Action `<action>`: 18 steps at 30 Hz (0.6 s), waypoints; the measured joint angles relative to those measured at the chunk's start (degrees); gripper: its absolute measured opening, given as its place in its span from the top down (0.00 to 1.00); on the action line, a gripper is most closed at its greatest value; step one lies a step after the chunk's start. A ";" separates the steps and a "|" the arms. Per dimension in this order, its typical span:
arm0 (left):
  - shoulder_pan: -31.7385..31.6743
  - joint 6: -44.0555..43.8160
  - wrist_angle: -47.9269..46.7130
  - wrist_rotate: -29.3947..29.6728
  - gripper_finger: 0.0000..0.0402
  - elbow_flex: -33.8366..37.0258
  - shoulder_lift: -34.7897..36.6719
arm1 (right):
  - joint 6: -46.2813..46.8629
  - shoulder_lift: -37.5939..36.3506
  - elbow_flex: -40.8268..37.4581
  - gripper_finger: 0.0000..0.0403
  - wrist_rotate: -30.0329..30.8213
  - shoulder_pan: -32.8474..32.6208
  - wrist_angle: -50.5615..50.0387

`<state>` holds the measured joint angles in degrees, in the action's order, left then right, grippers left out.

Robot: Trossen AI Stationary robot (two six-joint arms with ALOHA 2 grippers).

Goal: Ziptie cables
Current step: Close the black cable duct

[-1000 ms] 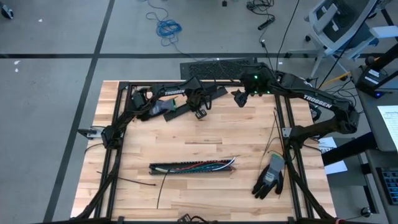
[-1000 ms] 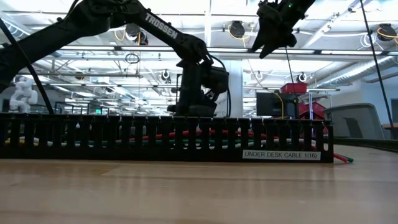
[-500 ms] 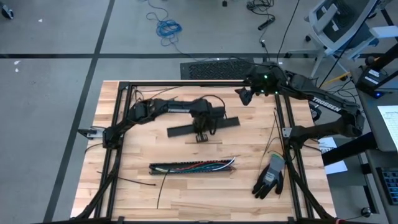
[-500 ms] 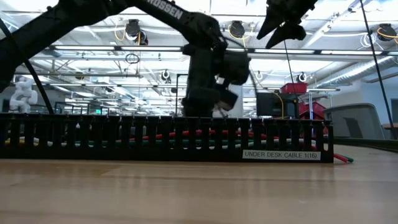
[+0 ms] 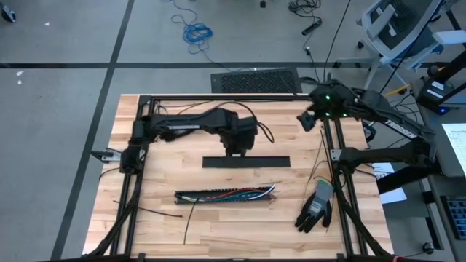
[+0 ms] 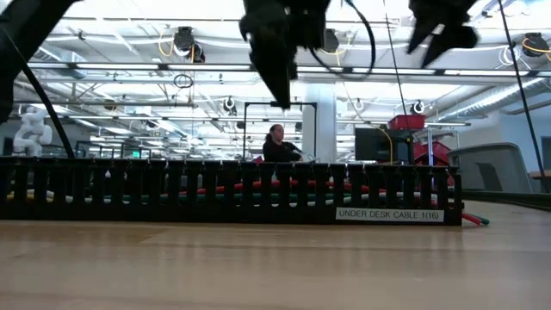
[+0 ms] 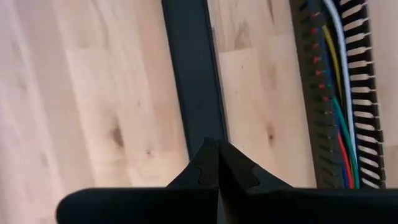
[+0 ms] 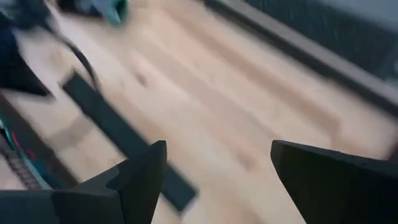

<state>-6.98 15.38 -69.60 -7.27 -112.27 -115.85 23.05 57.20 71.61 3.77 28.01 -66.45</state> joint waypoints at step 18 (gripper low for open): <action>-0.69 -5.50 1.51 10.04 1.00 6.16 14.40 | 1.31 11.39 -32.03 0.34 0.76 -16.13 27.50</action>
<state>-7.67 9.88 -68.10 2.77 -106.11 -101.45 24.36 68.59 39.58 4.53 11.88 -38.94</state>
